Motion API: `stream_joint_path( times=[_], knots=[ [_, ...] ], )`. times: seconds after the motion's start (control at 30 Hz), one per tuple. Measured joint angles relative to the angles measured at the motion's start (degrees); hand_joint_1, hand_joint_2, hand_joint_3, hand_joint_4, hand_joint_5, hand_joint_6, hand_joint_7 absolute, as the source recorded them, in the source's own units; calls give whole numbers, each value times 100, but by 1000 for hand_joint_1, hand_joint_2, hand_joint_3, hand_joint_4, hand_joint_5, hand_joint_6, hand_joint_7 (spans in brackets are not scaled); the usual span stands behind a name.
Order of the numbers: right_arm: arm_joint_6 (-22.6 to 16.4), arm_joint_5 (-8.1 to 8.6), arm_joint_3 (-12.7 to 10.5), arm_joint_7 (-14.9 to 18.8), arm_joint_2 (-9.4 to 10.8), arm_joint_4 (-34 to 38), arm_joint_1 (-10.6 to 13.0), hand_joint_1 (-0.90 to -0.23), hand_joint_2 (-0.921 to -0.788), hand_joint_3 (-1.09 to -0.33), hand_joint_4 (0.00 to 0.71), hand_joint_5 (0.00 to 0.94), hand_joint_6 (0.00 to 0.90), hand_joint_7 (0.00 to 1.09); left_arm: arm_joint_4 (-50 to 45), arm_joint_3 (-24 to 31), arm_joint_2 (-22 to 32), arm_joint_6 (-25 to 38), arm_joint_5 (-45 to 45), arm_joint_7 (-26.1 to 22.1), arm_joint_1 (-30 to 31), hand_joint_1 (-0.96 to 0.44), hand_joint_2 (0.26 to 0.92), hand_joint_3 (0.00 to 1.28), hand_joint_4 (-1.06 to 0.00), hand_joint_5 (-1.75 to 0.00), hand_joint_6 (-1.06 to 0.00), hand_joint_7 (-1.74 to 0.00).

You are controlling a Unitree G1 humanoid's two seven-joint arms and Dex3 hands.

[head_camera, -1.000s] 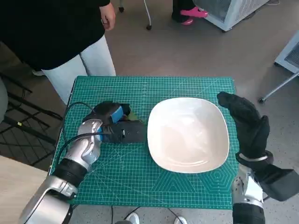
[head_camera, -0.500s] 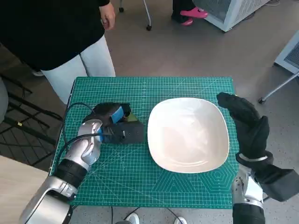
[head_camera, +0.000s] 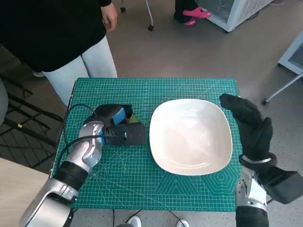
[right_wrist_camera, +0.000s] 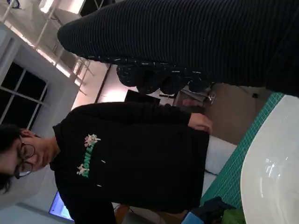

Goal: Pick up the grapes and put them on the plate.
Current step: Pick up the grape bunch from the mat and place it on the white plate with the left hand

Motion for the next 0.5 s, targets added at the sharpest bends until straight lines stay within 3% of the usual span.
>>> stream_joint_path(
  times=[0.5],
  knots=[
    [6, 0, -21, 4, -2, -3, -7, -544, -921, -620, 340, 0, 283, 0, -964, 103, 205, 349, -20, -408, 369, 0, 920, 42, -734, -1176, -642, -1087]
  ],
)
